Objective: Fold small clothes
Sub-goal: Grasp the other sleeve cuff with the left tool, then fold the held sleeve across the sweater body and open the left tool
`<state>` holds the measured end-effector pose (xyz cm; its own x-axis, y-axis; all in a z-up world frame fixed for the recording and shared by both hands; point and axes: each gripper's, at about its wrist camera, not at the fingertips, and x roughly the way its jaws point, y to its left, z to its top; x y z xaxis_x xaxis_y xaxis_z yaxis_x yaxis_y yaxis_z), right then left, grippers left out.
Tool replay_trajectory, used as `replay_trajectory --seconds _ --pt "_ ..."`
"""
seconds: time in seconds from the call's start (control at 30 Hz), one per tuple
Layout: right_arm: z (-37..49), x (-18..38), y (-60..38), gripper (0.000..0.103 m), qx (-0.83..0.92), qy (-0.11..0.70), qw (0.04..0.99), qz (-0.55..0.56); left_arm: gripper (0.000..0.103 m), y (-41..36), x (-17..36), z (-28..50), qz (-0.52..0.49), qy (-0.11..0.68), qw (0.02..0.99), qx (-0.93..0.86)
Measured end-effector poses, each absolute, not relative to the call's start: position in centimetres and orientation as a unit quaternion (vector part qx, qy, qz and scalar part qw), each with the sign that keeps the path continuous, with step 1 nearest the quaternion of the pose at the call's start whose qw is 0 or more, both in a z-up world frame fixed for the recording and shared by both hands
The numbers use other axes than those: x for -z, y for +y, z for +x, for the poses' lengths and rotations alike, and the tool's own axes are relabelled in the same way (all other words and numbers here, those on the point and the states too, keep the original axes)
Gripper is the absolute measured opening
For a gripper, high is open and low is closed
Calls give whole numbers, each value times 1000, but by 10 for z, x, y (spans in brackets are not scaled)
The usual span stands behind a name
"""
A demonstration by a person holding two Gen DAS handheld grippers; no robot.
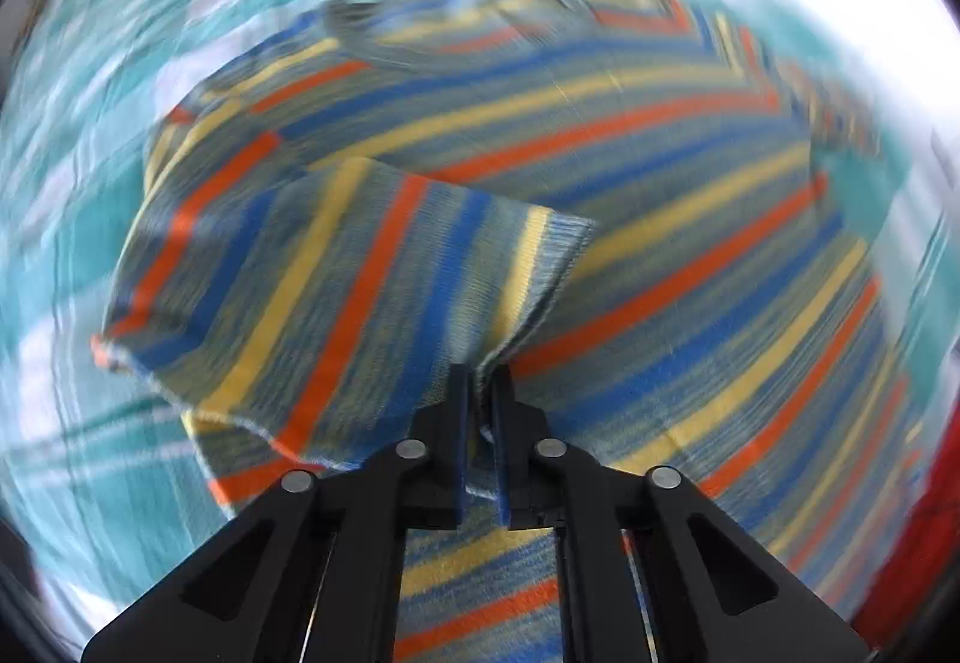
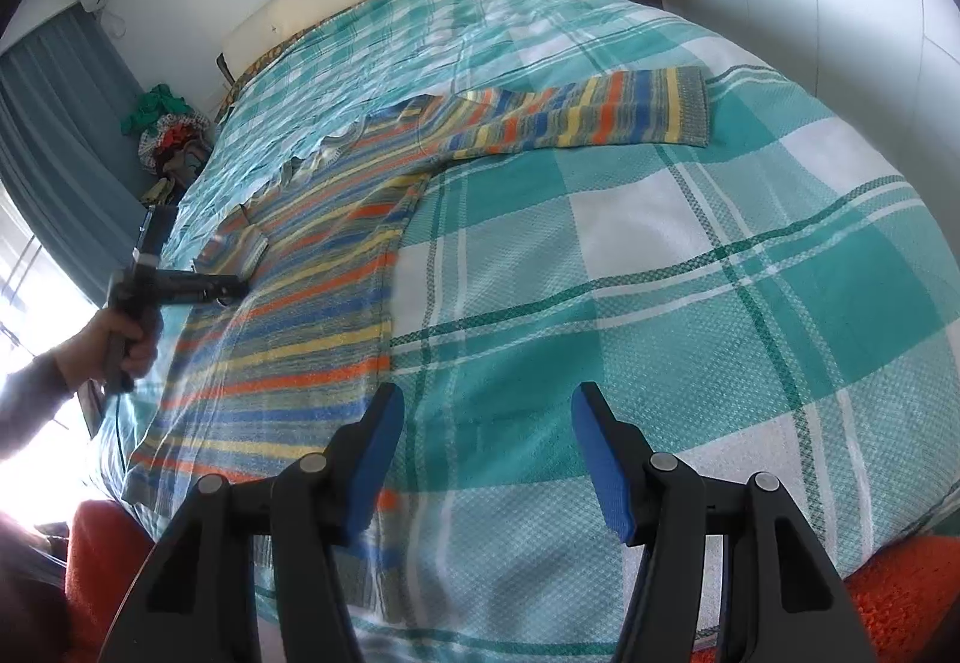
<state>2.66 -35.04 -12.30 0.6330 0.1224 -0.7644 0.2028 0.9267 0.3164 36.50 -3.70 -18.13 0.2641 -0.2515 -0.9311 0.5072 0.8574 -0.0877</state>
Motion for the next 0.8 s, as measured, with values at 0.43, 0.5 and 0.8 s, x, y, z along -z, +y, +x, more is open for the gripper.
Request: replay_trajectory --seconds 0.43,0.5,0.8 --pt "28 128 -348 58 22 425 886 186 1 272 136 385 -225 491 833 -117" --pt "29 128 -345 58 19 427 886 180 1 271 147 383 -218 501 829 -118" --pt "36 136 -341 58 24 443 880 171 0 287 174 372 -206 523 810 -166"
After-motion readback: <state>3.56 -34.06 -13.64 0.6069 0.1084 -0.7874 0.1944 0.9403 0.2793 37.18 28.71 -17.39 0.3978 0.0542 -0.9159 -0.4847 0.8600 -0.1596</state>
